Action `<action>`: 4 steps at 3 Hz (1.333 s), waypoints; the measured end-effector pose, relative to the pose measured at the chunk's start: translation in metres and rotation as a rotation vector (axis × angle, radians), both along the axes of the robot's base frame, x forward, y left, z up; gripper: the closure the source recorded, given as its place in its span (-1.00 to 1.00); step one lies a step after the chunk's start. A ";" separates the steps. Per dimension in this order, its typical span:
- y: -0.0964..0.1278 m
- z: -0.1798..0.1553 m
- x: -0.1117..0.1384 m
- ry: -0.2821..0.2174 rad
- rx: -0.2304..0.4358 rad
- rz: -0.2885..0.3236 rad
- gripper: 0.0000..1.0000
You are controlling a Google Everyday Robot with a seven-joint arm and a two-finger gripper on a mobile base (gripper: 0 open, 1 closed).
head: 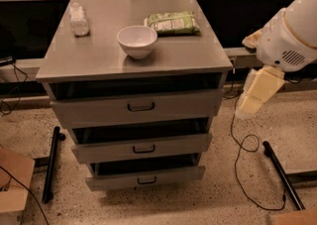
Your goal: Open top drawer
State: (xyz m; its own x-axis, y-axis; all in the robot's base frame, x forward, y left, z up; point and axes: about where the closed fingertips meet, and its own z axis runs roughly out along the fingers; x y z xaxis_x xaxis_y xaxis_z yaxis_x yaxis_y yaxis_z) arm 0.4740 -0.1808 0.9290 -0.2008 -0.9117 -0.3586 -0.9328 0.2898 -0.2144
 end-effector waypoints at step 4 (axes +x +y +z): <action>0.096 -0.144 0.076 0.062 0.240 0.069 -1.00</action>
Offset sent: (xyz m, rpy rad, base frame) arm 0.0507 0.0721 -0.1125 0.2098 0.0497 0.0043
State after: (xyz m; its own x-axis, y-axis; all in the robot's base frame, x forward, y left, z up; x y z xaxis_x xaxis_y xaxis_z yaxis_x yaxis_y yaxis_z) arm 0.5501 -0.0846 0.7852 -0.1693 -0.8144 -0.5550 -0.9615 0.2602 -0.0886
